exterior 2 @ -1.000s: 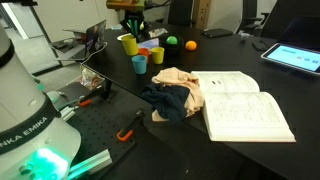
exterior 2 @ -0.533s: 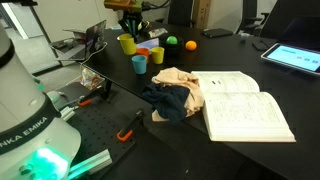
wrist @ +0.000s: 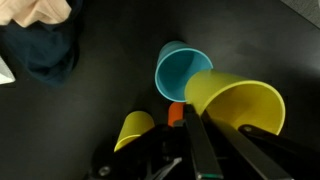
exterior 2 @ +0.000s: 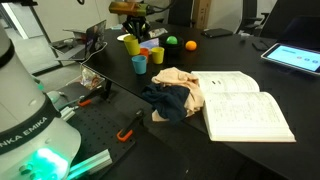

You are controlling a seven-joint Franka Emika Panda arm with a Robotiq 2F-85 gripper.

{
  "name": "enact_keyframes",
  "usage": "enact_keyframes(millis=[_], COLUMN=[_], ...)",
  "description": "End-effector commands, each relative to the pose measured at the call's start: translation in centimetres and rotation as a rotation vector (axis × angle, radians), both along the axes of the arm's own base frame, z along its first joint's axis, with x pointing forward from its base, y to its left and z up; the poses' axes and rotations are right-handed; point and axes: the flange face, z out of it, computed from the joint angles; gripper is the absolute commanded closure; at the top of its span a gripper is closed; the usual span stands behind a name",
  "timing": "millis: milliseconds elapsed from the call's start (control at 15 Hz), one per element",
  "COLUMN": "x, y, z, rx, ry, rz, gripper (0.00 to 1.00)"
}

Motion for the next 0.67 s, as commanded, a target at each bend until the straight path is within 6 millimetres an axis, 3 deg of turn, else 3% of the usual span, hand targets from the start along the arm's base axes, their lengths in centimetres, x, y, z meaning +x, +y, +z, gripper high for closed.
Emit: enact_keyframes(millis=[0,267,600], x=[0.5,0.8,1.3], y=[-0.8,-1.5,-2.3], z=[-1.5,-3.1,-3.6], rx=[-0.002,-0.007,-0.016], ry=[-0.024,-0.019,-0.031], rz=[0.007,0.006,0.007], gripper=[0.99,0.99,0.99])
